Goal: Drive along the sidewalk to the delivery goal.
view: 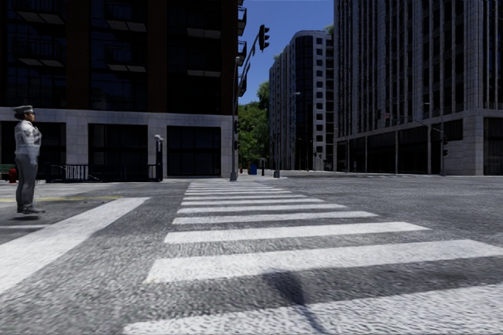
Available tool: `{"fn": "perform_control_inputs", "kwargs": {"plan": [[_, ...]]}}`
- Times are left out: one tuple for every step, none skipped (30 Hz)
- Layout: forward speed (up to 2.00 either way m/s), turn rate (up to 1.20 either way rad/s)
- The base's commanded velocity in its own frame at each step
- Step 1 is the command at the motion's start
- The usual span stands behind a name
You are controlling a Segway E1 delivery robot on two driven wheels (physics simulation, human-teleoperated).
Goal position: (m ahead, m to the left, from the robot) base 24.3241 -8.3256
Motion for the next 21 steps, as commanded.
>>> {"fn": "perform_control_inputs", "kwargs": {"plan": [[1.82, 0.0], [1.73, 0.0], [1.62, 0.0], [1.56, 0.0], [1.5, 0.0], [1.42, 0.0], [1.41, 0.0], [1.4, 0.0], [1.4, 0.0], [1.4, 0.0], [1.39, 0.0], [1.39, 0.0], [1.39, 0.0], [1.39, 0.0], [1.39, 0.0], [1.39, 0.0], [1.39, 0.0], [1.39, 0.0], [1.39, 0.0], [1.39, 0.0], [1.39, 0.0]]}}
